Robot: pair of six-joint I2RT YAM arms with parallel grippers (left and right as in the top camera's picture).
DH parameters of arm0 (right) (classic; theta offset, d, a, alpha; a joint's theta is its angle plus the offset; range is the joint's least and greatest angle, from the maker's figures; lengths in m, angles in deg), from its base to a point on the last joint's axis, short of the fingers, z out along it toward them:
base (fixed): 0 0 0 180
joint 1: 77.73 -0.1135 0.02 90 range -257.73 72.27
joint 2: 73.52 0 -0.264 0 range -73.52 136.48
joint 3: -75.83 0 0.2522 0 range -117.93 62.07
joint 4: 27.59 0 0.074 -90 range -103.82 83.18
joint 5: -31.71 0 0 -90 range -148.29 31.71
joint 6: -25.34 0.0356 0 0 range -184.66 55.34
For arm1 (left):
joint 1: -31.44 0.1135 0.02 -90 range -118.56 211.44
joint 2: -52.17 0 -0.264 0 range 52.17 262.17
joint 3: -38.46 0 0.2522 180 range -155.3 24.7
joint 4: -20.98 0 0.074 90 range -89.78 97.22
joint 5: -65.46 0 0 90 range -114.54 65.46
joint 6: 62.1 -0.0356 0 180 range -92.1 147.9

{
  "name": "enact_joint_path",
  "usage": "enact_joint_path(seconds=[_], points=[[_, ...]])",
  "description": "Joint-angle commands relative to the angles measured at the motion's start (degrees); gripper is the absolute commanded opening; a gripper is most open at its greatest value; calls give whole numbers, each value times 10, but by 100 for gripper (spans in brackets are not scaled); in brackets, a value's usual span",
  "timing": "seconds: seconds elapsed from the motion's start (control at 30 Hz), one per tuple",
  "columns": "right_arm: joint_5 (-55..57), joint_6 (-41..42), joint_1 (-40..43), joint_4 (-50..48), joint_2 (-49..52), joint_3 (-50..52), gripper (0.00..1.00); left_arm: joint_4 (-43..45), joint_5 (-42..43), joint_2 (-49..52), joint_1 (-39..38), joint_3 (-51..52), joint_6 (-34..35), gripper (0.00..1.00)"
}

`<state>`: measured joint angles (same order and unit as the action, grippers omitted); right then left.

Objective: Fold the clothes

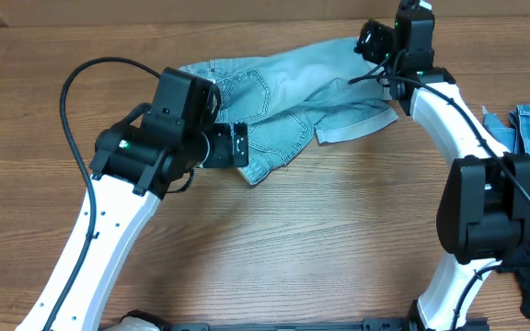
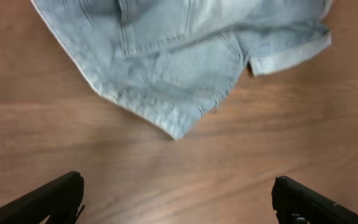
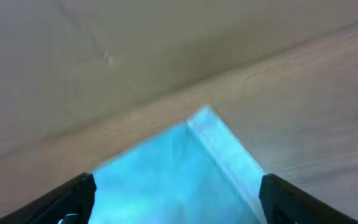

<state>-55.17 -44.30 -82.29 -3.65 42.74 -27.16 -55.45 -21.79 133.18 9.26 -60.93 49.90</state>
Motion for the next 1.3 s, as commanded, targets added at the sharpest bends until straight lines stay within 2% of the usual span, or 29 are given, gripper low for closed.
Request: enact_joint_path(seconds=[0.0, 0.1, 0.2, 0.33, 0.4, 0.47, 0.53, 0.63, 0.77, 0.9, 1.1, 1.17, 1.23, 1.27], points=[[-83, -13, 2, 69, -65, -13, 93, 34, -66, 14, -4, -11, -25, 100], [-104, -9, 1, 203, -102, -13, 92, 78, -81, 14, -3, -11, -27, 100], [-103, -7, 2, 366, -96, -7, 91, 101, -75, 15, -3, -11, -27, 100], [-115, 6, -8, 432, -60, -6, 88, 94, -59, 15, -5, -11, -27, 100], [-183, 9, -22, 427, -21, 0, 82, 85, -55, 15, -5, -11, -27, 100], [-214, 28, -43, 408, 5, 0, 81, 76, -55, 15, -5, -11, -27, 100], [-212, 120, -73, 384, 25, 0, 78, 67, -55, 15, -5, -11, -27, 100], [-200, 213, -99, 350, 30, 0, 78, 61, -54, 15, -5, -11, -27, 100], [-155, 348, -116, 358, 31, 1, 78, 46, -54, 15, -5, -11, -27, 100], [-122, 425, -118, 358, 31, 20, 78, 44, -44, 15, -5, -11, -27, 100], [-122, 525, -116, 266, 33, 111, 73, 42, -32, 15, -5, -11, -25, 100], [-121, 528, -113, 251, 33, 122, 64, 42, -29, 15, -5, -11, -25, 100], [-122, 528, -112, 251, 33, 123, 43, 42, -29, 15, -5, -11, -25, 100], [-122, 527, -111, 255, 33, 123, 29, 42, -29, 15, -5, -11, -25, 100]])
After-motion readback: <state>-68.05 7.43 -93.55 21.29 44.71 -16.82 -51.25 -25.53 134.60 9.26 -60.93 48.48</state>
